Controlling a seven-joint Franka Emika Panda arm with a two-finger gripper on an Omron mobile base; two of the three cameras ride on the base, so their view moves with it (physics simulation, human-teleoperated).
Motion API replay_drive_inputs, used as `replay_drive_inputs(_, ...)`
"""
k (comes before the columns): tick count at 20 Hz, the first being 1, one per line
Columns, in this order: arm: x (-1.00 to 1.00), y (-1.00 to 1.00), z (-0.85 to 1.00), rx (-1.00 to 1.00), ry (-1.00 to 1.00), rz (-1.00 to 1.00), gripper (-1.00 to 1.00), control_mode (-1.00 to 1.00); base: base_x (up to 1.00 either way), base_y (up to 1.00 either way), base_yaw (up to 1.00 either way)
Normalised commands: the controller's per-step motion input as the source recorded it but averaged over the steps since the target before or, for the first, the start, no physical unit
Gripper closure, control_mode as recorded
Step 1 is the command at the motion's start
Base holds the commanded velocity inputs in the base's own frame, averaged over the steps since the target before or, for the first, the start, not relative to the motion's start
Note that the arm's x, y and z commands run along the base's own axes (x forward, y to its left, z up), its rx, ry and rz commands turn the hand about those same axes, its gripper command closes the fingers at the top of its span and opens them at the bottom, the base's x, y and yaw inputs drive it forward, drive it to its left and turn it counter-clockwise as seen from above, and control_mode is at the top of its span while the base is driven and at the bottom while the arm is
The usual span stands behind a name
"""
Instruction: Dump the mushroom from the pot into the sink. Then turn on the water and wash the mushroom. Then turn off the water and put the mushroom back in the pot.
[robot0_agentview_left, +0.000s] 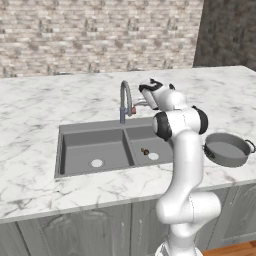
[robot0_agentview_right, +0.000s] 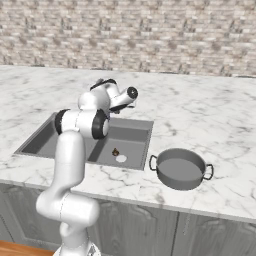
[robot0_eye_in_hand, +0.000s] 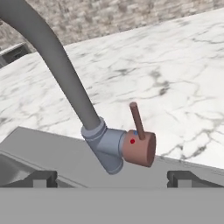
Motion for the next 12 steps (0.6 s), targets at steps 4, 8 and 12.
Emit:
replay_drive_inputs(4,0.32,0.08,-0.12,0.00,0.01,0.00,-1.00,-1.00,0.00,0.00,0.00)
replay_drive_inputs(8,0.29,0.06,-0.13,0.00,0.01,0.00,-1.00,-1.00,0.00,0.00,0.00)
replay_drive_inputs(12,0.27,0.05,-0.14,0.00,0.01,0.00,-1.00,-1.00,0.00,0.00,0.00)
